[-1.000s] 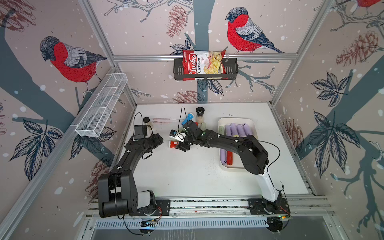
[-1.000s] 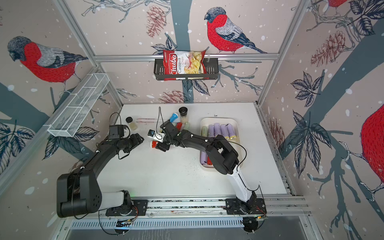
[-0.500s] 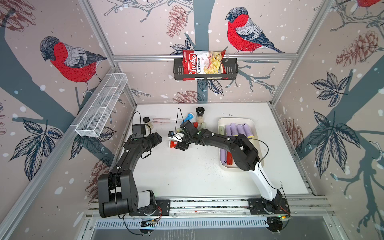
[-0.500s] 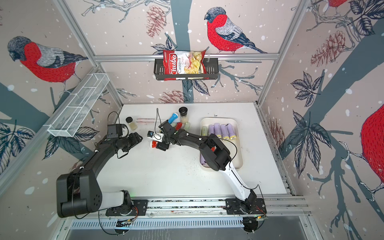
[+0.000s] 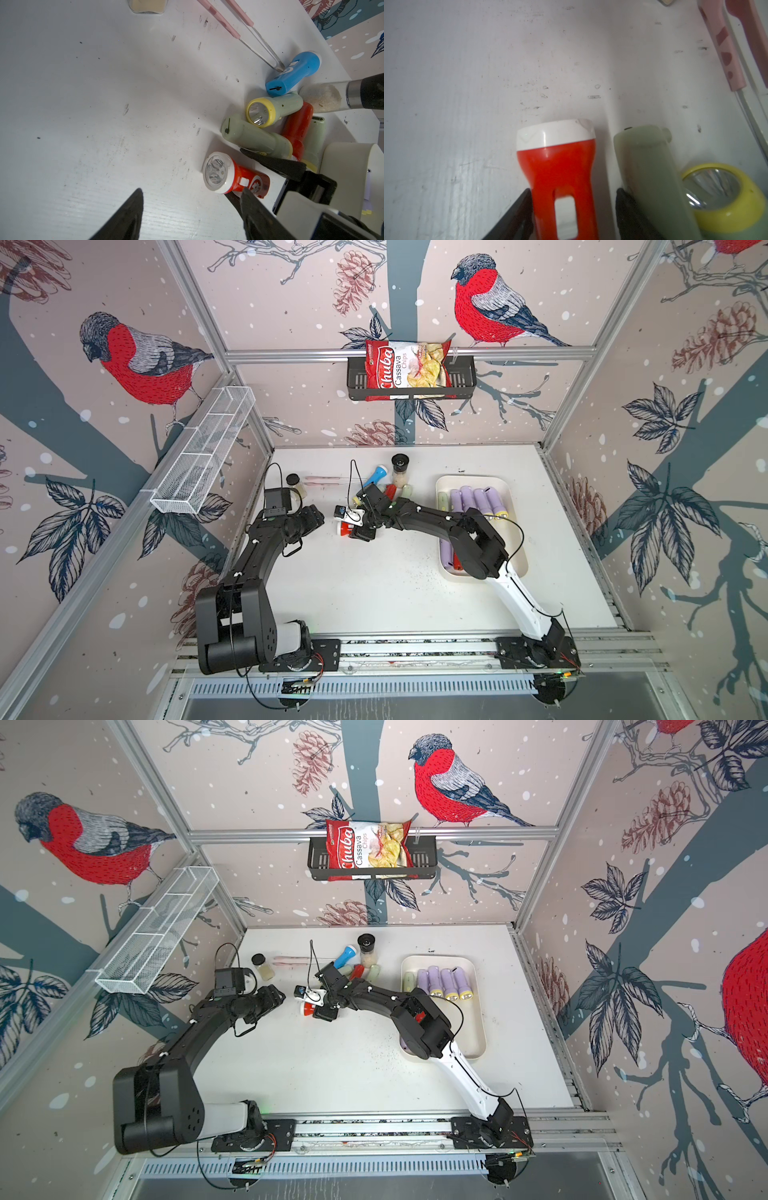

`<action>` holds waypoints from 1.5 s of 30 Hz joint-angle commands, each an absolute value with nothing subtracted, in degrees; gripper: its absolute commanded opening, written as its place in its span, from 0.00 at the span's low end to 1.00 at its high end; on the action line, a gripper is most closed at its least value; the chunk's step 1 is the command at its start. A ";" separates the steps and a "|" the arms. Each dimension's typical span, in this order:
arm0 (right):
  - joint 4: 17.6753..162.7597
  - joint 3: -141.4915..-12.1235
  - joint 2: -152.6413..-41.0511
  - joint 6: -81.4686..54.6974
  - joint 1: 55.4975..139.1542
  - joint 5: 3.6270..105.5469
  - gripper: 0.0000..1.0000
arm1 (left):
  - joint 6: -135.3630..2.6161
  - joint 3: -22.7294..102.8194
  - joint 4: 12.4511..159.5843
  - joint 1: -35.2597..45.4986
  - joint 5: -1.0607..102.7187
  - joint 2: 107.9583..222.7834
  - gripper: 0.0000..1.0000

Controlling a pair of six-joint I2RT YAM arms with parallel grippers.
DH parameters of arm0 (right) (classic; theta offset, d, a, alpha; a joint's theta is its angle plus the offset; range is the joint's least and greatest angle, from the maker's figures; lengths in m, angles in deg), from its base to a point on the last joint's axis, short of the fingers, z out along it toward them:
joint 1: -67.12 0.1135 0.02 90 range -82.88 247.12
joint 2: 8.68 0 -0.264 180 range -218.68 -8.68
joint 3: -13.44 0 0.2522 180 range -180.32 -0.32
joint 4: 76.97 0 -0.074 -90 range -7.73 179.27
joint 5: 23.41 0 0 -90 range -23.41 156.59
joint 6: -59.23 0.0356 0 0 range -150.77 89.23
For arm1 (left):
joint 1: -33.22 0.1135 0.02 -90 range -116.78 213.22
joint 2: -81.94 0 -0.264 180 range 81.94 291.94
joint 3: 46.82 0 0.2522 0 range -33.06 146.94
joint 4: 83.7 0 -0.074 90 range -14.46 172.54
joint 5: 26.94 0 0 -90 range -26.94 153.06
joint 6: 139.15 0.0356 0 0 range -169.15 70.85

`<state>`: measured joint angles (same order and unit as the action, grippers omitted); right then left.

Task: Put the flashlights into the storage boxes
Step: Pick up the flashlight from the center of the board.

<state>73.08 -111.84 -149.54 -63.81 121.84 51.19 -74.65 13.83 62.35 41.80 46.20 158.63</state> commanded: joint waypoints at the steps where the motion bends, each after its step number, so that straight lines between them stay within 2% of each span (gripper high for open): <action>1: 70.18 -112.52 -149.69 -65.51 122.26 52.55 0.57 | -73.94 14.53 61.69 42.01 45.34 158.32 0.73; 7: 68.43 -111.05 -146.74 -66.36 123.45 54.13 0.44 | -72.38 14.84 61.83 42.01 41.16 158.44 0.73; 11: 68.70 -108.72 -142.97 -65.16 123.66 53.71 0.40 | -72.59 14.71 62.09 42.04 39.77 158.43 0.72; 20: 72.50 -95.92 -129.70 -59.26 123.78 53.96 0.38 | -73.28 14.09 62.71 40.56 39.49 154.86 0.71; 28: 75.15 -82.24 -115.81 -49.68 122.19 54.90 0.38 | -75.44 14.12 65.48 32.95 41.92 153.38 0.72; 34: 79.82 -69.54 -102.83 -41.46 116.90 53.10 0.38 | -77.60 15.74 68.53 26.42 43.15 154.83 0.71; 45: 80.58 -53.54 -85.03 -25.24 99.83 46.91 0.36 | -80.79 23.33 72.42 10.98 45.99 165.96 0.71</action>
